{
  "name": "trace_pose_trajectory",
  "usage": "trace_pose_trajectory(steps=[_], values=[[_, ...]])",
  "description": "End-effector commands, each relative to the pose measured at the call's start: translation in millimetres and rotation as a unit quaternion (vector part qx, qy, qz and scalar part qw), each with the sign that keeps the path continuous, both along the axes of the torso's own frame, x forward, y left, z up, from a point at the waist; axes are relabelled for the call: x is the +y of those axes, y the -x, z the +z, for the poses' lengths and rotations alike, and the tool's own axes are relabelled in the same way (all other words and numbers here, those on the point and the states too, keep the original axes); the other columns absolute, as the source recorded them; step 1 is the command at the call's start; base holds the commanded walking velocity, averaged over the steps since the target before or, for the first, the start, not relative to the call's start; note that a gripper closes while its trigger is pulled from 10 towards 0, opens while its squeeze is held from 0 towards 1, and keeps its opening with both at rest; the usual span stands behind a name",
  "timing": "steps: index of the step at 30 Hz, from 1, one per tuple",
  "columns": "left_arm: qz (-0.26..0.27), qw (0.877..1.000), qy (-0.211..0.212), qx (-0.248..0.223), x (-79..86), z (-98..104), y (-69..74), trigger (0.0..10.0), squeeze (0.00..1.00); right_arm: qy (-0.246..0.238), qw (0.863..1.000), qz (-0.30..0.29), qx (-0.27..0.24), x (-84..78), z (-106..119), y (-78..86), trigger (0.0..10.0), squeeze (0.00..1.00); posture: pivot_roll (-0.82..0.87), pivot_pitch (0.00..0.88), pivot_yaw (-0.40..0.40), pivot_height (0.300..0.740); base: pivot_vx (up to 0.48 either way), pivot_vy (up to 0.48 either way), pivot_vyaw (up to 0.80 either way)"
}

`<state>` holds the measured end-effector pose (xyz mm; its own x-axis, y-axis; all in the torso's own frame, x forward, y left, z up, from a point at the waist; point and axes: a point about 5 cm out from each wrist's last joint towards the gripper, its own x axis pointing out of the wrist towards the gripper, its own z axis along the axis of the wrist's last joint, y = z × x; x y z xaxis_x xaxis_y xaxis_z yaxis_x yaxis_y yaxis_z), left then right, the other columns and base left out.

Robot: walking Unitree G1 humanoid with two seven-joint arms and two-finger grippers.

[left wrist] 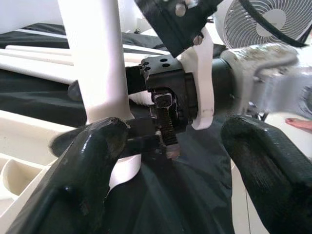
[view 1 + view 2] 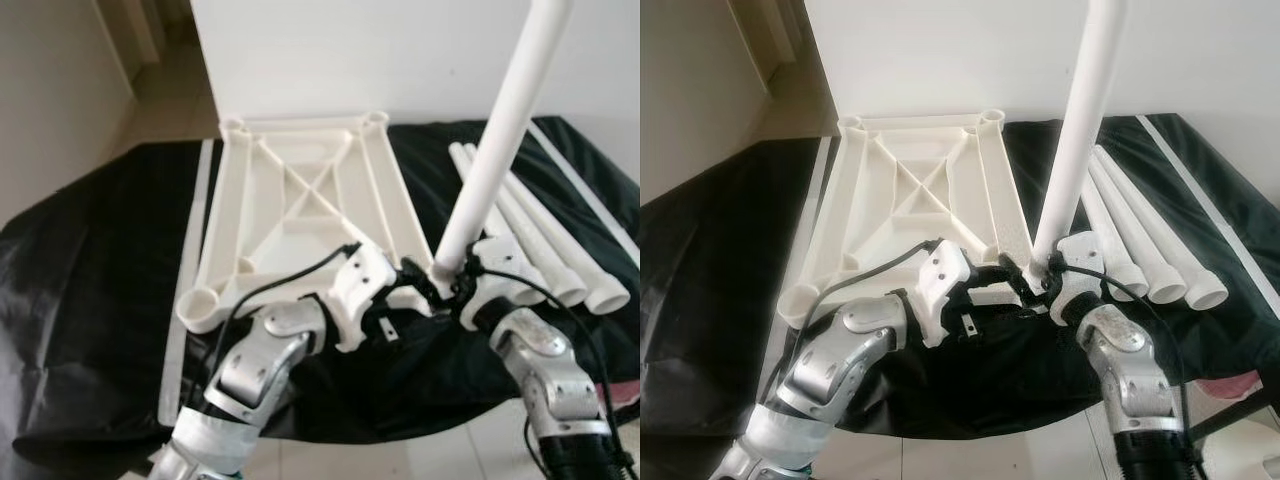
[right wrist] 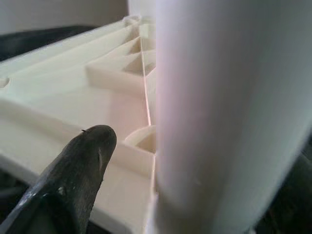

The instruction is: Building children table

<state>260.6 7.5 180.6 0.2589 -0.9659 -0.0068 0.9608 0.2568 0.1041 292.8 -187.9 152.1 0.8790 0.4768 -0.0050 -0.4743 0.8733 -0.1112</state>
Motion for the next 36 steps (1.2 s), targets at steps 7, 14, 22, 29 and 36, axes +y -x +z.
trace_pose_trajectory(steps=[7, 14, 22, 29, 36], values=[[0.005, 1.000, -0.002, -0.002, -0.5, 0.9, -1.0, 10.0, 0.00, 0.044, 0.995, 0.082, 0.022, -9.1, -5.0, -14.8, 10.0, 0.00, -0.11, 0.028, 0.031, 0.740, 0.000, 0.000, 0.00], [0.009, 1.000, -0.003, -0.003, 0.7, 1.1, -1.1, 10.0, 0.00, 0.062, 0.993, 0.089, 0.037, -16.3, -11.9, -17.7, 0.0, 0.00, -0.09, 0.024, 0.024, 0.740, 0.000, 0.000, 0.00], [0.010, 1.000, -0.003, -0.002, 1.5, 0.2, 0.1, 10.0, 0.00, 0.048, 0.993, 0.089, 0.061, -21.3, -23.8, -12.1, 0.0, 0.00, -0.09, 0.018, 0.022, 0.740, 0.000, 0.000, 0.00], [0.004, 1.000, -0.005, 0.000, 0.0, -1.4, 1.9, 10.0, 0.00, 0.030, 0.996, 0.049, 0.062, -17.9, -29.0, -7.8, 10.0, 0.00, -0.10, 0.017, 0.027, 0.740, 0.000, 0.000, 0.00], [0.003, 1.000, -0.004, 0.001, -0.4, -2.2, 2.5, 10.0, 0.00, 0.013, 0.998, -0.005, 0.054, -11.9, -25.7, -8.3, 10.0, 0.00, -0.11, 0.018, 0.026, 0.740, 0.000, 0.000, 0.00]])
